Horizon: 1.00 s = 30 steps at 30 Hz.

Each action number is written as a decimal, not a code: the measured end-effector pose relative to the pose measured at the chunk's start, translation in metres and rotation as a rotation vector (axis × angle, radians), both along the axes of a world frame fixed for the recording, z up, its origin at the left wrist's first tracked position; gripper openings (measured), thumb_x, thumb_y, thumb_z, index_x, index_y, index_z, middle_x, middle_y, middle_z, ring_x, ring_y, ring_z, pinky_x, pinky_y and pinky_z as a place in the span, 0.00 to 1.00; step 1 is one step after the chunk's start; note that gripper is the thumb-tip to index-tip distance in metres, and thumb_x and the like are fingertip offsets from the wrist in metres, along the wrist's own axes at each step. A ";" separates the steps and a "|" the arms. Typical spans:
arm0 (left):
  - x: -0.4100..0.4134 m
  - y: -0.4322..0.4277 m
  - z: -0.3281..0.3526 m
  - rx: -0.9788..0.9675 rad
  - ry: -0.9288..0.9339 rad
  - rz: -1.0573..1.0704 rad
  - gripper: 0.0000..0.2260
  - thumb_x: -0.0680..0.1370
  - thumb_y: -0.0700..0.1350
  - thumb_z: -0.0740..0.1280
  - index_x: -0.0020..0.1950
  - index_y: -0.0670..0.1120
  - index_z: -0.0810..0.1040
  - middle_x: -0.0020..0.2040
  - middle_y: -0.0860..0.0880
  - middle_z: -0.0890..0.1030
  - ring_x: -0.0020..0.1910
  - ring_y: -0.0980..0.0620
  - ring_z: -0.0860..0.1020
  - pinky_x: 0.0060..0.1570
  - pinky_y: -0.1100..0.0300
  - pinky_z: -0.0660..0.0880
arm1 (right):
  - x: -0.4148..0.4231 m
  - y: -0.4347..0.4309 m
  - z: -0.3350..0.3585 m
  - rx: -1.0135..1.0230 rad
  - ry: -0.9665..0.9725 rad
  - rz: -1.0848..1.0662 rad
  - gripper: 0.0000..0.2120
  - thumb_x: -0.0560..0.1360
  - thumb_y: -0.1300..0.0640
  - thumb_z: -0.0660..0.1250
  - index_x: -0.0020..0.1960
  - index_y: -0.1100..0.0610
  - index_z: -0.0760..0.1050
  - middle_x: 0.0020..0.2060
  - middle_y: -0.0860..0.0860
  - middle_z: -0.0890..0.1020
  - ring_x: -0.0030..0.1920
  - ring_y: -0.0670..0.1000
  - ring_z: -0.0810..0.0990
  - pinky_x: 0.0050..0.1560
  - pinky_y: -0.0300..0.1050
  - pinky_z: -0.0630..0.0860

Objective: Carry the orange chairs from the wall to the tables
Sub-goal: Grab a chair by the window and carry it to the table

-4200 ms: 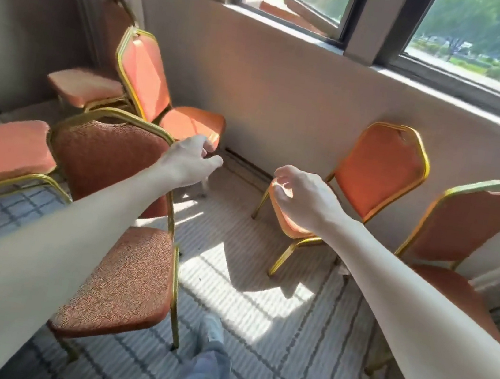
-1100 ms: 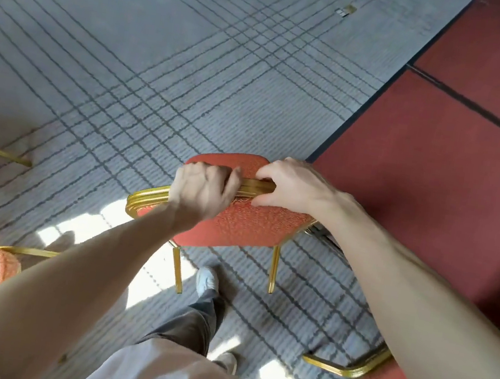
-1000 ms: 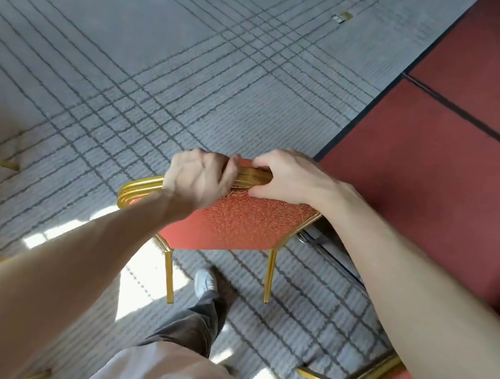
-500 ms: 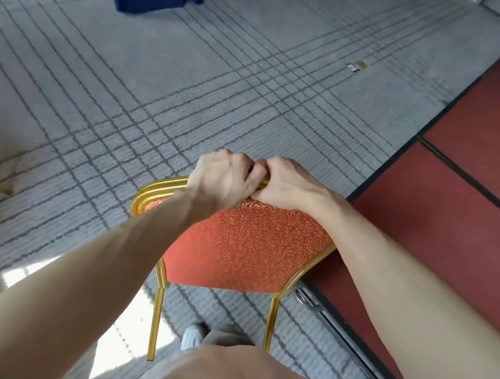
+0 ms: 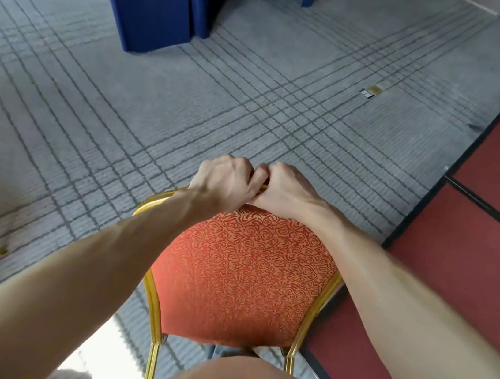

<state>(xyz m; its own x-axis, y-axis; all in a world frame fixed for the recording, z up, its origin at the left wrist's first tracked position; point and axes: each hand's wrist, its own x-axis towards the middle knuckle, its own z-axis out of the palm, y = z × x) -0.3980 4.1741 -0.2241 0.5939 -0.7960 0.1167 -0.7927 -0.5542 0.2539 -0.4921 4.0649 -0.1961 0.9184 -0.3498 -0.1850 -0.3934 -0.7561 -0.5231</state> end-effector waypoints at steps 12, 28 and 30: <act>0.141 -0.132 0.032 0.064 -0.223 -0.119 0.25 0.81 0.56 0.46 0.42 0.44 0.77 0.45 0.42 0.83 0.47 0.41 0.80 0.38 0.55 0.66 | 0.136 -0.130 0.025 -0.099 -0.018 0.032 0.12 0.70 0.46 0.71 0.43 0.52 0.73 0.37 0.49 0.77 0.41 0.53 0.79 0.38 0.42 0.70; 0.350 -0.303 -0.015 -0.012 -0.190 -0.309 0.26 0.74 0.56 0.42 0.31 0.46 0.74 0.31 0.45 0.81 0.31 0.43 0.79 0.31 0.57 0.71 | 0.325 -0.290 -0.004 -0.264 0.129 0.014 0.09 0.71 0.48 0.68 0.42 0.52 0.72 0.35 0.45 0.74 0.41 0.52 0.79 0.39 0.43 0.71; 0.375 -0.326 -0.025 -0.018 -0.142 -0.328 0.26 0.75 0.55 0.44 0.31 0.46 0.76 0.30 0.47 0.81 0.30 0.43 0.79 0.32 0.54 0.76 | 0.347 -0.308 -0.005 -0.264 0.144 0.006 0.09 0.72 0.49 0.68 0.44 0.52 0.70 0.35 0.44 0.73 0.39 0.50 0.76 0.40 0.43 0.69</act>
